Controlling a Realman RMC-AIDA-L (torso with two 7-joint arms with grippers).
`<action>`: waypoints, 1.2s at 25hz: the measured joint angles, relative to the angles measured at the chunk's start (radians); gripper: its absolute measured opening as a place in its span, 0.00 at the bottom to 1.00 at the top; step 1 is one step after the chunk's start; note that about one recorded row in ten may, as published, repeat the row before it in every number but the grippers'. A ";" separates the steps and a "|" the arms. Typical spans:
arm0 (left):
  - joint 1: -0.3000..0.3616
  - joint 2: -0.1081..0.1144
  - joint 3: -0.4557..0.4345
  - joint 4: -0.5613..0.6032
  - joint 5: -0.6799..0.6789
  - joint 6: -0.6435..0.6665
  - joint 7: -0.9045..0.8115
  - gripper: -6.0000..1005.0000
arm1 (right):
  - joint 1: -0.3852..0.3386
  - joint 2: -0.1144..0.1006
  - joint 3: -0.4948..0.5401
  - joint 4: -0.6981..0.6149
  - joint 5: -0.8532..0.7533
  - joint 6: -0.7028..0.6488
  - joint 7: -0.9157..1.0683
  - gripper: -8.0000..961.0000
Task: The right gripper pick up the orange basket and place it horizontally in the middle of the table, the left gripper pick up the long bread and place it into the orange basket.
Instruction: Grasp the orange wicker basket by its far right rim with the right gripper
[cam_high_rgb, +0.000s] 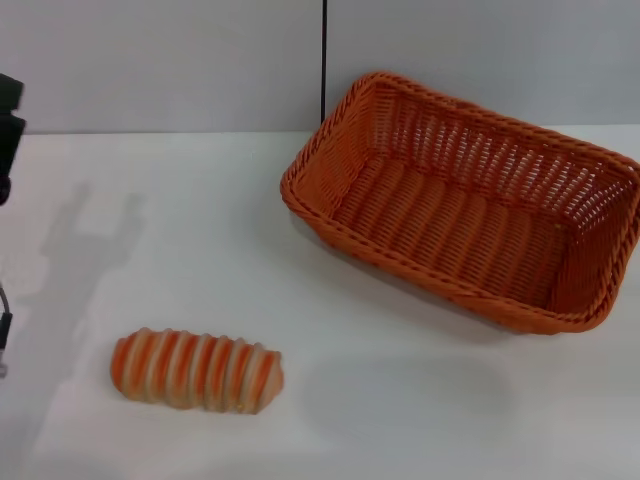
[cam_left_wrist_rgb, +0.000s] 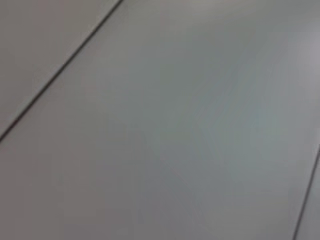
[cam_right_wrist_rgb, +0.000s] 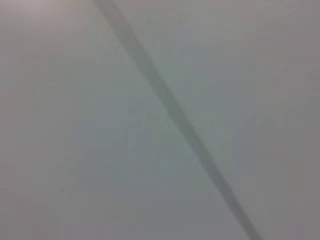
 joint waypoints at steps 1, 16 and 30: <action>-0.003 0.001 0.021 0.004 0.000 -0.001 0.002 0.81 | -0.012 -0.004 -0.067 -0.108 -0.002 0.039 0.042 0.57; -0.022 0.003 0.063 0.020 0.000 -0.021 -0.002 0.80 | 0.170 -0.340 -0.478 -0.560 -0.503 0.072 0.848 0.56; -0.028 0.001 0.074 0.016 0.001 -0.035 -0.003 0.80 | 0.421 -0.345 -0.620 -0.411 -1.012 0.097 0.890 0.55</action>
